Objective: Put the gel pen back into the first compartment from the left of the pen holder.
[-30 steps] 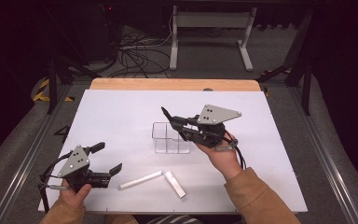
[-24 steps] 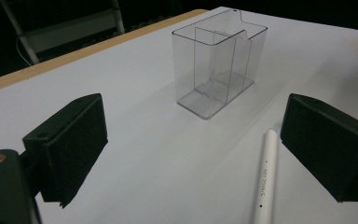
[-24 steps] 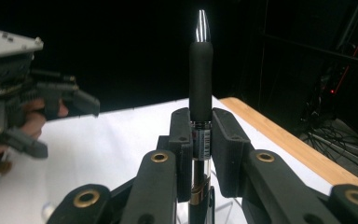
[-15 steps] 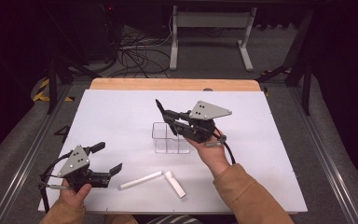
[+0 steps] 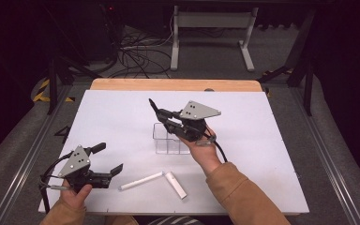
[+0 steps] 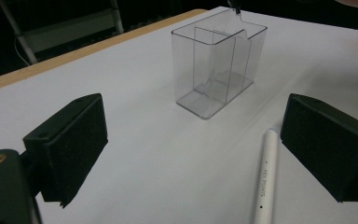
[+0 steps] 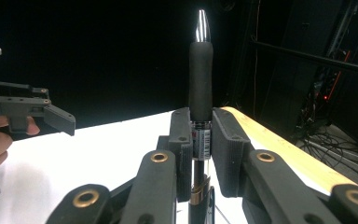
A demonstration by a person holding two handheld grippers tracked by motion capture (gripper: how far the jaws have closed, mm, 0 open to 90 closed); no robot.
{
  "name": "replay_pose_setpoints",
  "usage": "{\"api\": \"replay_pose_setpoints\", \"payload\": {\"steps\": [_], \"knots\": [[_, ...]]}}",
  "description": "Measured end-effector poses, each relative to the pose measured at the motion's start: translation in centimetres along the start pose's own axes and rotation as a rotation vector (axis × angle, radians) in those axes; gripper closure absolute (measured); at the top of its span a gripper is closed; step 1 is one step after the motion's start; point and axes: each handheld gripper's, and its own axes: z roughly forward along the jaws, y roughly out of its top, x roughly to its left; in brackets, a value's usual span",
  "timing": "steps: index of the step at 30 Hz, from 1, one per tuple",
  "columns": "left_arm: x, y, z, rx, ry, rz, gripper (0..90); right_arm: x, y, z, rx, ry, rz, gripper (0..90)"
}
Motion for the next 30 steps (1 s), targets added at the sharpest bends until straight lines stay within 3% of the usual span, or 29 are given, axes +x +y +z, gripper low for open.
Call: {"api": "replay_pose_setpoints", "payload": {"steps": [16,30], "knots": [[0.1,-0.1,0.0,-0.001,-0.009,-0.012,8.1,0.5,-0.7,2.1,-0.006,0.016,-0.009,78.9],[0.3,-0.1,0.1,0.004,-0.006,-0.013,8.3,0.3,-1.5,2.5,0.021,0.024,0.015,78.7]]}}
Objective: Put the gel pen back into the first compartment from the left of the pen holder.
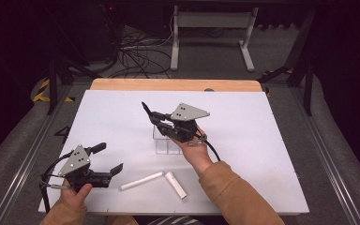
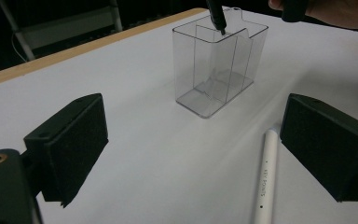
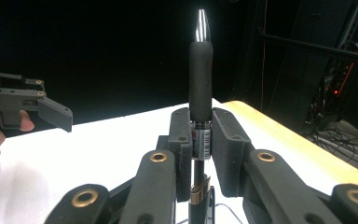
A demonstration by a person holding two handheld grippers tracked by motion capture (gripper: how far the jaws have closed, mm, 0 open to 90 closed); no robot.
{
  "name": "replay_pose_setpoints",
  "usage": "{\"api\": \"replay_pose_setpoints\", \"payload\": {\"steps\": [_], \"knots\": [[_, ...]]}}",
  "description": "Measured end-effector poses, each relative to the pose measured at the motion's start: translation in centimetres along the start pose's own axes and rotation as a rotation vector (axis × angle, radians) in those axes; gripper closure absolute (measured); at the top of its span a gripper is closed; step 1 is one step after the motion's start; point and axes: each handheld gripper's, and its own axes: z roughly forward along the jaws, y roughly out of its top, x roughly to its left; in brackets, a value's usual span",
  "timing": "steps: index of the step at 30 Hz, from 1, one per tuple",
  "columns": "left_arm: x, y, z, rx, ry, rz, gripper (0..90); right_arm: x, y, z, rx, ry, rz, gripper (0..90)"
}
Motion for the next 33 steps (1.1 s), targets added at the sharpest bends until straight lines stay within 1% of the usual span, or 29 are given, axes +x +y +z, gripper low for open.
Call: {"api": "replay_pose_setpoints", "payload": {"steps": [5,14,20,21,22,24,29,31,33], "knots": [[0.0,0.0,0.0,0.003,-0.002,-0.004,8.3,-0.1,-0.5,0.2,0.015,-0.002,0.001,78.6],[0.0,-0.1,0.1,0.004,-0.007,-0.010,8.3,0.1,-1.2,0.6,0.039,0.009,0.011,78.6],[-0.1,-0.1,0.1,0.006,-0.007,-0.016,8.3,0.1,-1.7,0.6,0.057,0.011,0.019,78.6],[0.0,-0.1,0.1,0.008,-0.004,-0.007,8.3,0.1,-1.8,0.6,0.056,0.013,0.022,78.6],[0.0,-0.1,0.1,0.008,-0.005,-0.007,8.3,0.1,-1.8,0.6,0.059,0.013,0.024,78.6],[-0.1,-0.1,0.1,0.007,-0.007,-0.014,8.3,0.2,-2.0,0.7,0.064,0.016,0.022,78.5],[0.0,-0.1,0.1,0.011,-0.005,-0.005,8.3,0.1,-2.3,0.6,0.076,0.016,0.033,78.6],[-0.1,-0.1,0.1,0.006,-0.007,-0.014,8.3,0.1,-2.4,0.6,0.079,0.013,0.036,78.6],[-0.1,-0.1,0.1,0.006,-0.007,-0.014,8.3,0.1,-2.5,0.5,0.082,0.010,0.037,78.5]]}}
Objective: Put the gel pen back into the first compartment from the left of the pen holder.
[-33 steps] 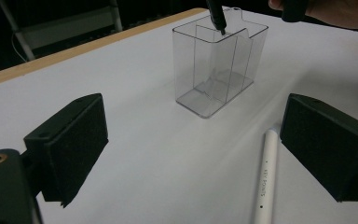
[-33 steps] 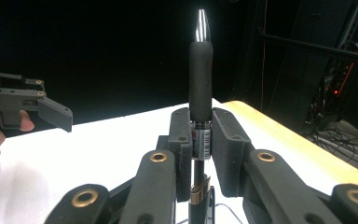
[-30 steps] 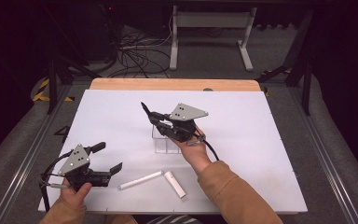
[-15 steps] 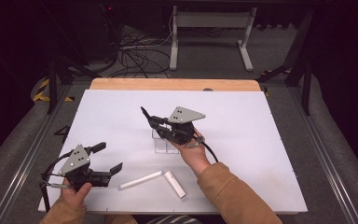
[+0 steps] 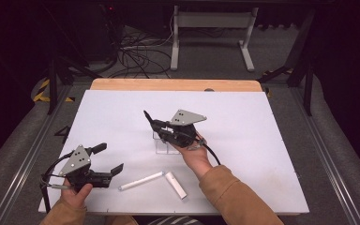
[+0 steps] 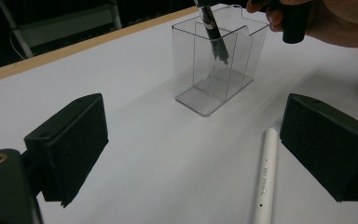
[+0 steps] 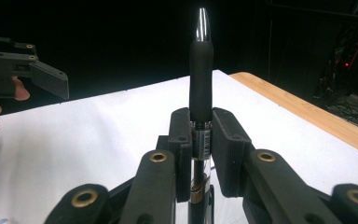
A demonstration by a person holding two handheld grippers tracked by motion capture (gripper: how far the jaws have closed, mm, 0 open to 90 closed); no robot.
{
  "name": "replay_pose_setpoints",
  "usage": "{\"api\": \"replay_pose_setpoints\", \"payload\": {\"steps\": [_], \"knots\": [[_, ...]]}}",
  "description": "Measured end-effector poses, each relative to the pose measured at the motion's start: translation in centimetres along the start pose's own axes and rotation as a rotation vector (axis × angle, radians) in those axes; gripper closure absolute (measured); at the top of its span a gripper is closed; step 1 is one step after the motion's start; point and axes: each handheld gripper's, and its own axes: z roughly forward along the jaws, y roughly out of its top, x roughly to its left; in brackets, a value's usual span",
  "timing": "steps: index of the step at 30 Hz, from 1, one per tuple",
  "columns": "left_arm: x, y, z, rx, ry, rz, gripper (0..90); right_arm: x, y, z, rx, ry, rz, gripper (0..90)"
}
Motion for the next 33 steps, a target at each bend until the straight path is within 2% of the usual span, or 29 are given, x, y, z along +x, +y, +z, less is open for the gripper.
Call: {"api": "replay_pose_setpoints", "payload": {"steps": [5,6,8,14,17,21,24,27,33], "knots": [[0.0,0.0,0.0,0.003,0.001,0.009,8.3,-0.1,-0.1,0.0,0.007,0.000,0.005,78.3],[0.0,0.0,0.0,0.002,0.001,0.009,8.3,-0.1,-0.1,0.0,0.009,0.002,0.000,75.4],[0.0,0.0,0.0,0.001,0.001,0.005,8.3,-0.1,0.0,-0.1,0.013,-0.020,-0.015,62.8],[0.0,0.0,0.0,-0.002,0.000,-0.003,8.3,-0.2,0.3,-0.8,0.023,-0.048,0.018,46.5],[0.0,0.0,0.0,-0.003,0.002,0.003,8.3,-0.1,0.7,-1.4,0.021,-0.056,0.004,36.5],[0.1,0.0,0.0,-0.004,0.003,-0.001,8.3,0.4,1.3,-2.3,0.043,-0.063,-0.026,28.3],[0.1,0.0,0.0,-0.005,0.004,-0.003,8.3,0.8,1.8,-3.0,0.069,-0.063,-0.060,26.5],[0.0,0.0,-0.1,-0.003,0.004,-0.003,8.3,1.2,2.2,-3.6,0.072,-0.058,-0.083,25.9],[0.1,0.1,-0.1,-0.007,0.004,-0.004,8.3,1.6,2.6,-4.6,0.064,-0.041,-0.069,25.5]]}}
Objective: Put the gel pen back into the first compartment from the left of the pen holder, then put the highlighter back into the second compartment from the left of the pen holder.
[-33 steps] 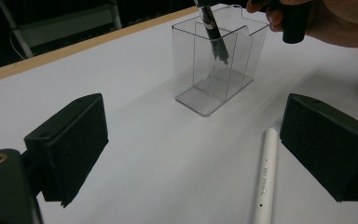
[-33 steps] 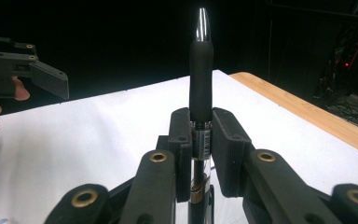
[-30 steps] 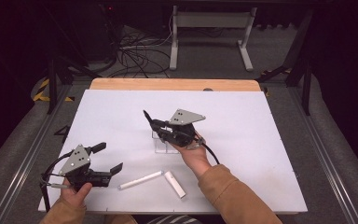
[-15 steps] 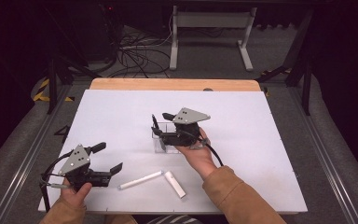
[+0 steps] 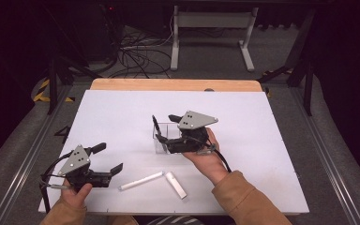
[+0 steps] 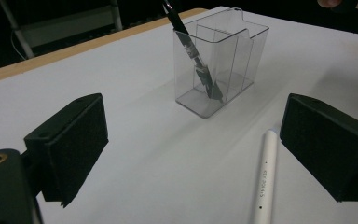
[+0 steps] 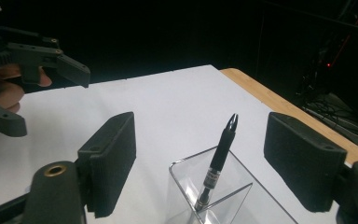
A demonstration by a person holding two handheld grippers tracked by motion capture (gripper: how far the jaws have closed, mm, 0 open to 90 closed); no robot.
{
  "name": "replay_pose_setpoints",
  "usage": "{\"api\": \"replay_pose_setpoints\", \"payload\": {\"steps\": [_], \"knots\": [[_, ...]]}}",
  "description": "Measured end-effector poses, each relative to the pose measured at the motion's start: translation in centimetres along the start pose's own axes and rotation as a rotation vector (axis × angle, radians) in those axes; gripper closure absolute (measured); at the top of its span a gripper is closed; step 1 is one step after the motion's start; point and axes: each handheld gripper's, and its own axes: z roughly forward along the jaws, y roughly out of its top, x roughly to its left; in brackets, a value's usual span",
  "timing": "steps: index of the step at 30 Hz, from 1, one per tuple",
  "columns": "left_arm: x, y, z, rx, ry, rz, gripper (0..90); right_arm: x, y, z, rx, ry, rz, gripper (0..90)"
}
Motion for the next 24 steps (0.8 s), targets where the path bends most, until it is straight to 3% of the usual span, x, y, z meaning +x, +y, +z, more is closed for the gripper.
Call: {"api": "replay_pose_setpoints", "payload": {"steps": [10,17,24], "knots": [[0.0,0.0,-0.1,-0.002,0.004,0.010,8.3,0.3,0.0,-0.7,0.045,0.053,0.032,22.6],[0.0,0.0,-0.1,-0.003,0.007,0.007,8.3,0.9,0.2,-1.0,0.045,0.087,0.012,19.7],[0.0,0.1,-0.5,-0.020,0.024,-0.001,8.7,1.2,0.5,-0.7,0.079,0.119,-0.047,21.0]]}}
